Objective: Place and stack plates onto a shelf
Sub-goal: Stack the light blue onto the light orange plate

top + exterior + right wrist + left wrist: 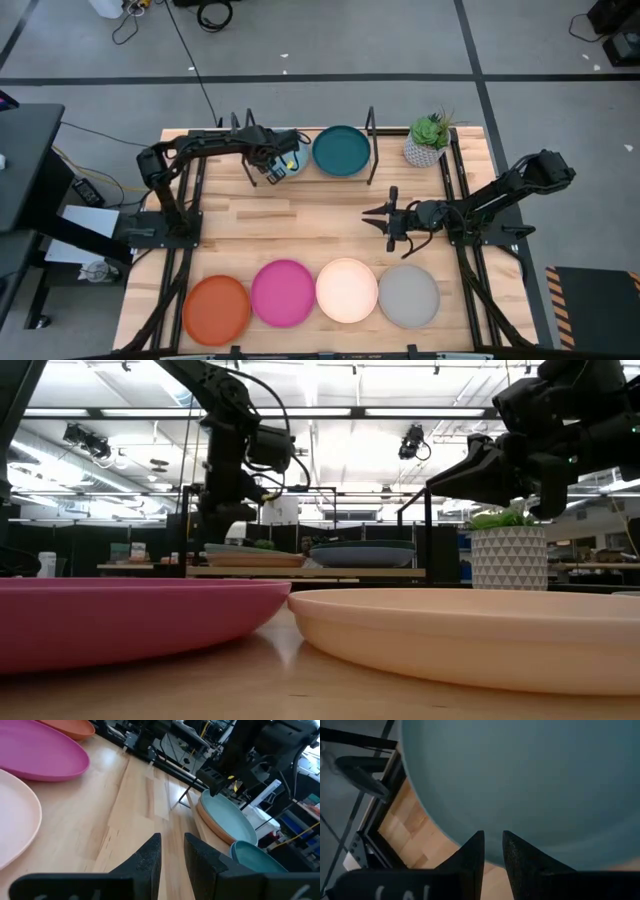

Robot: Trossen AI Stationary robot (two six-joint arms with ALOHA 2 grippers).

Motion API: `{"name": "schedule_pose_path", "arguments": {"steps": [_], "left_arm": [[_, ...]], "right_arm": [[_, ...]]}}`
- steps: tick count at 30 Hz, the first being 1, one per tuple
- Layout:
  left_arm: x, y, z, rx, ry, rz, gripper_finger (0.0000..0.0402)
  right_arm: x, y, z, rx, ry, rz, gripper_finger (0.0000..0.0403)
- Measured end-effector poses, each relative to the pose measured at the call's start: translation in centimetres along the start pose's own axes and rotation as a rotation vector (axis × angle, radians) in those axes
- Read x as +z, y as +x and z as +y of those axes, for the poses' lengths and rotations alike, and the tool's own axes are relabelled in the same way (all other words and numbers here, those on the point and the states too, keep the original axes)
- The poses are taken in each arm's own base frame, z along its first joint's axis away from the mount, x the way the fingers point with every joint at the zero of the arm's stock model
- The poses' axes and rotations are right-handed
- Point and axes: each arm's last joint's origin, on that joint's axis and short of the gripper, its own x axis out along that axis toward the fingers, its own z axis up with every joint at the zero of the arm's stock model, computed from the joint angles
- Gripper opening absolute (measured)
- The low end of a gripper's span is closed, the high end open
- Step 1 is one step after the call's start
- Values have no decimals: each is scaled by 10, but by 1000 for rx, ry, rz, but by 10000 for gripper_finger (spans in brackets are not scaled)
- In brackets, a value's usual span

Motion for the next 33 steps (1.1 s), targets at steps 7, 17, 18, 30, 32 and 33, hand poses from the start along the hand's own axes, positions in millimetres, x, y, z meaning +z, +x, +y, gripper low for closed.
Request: {"name": "schedule_pose_path", "arguments": {"steps": [7,17,18,30,32,33], "left_arm": [[-4,-4,-7,-29,162,19,75],[-4,-3,-7,-15,372,19,75],[-4,-3,-7,-5,397,16,75],[7,-10,-9,40,418,-71,75],[11,-16,-8,36,375,-97,75],[14,-19,-7,35,345,-109,75]], "right_arm": [[0,0,0,2,13,3,89],[-1,0,0,4,31,8,89],[-1,0,1,5,31,8,89],[-1,0,1,7,31,14,89],[-1,0,1,7,31,13,89],[-1,0,1,7,31,14,89]]}}
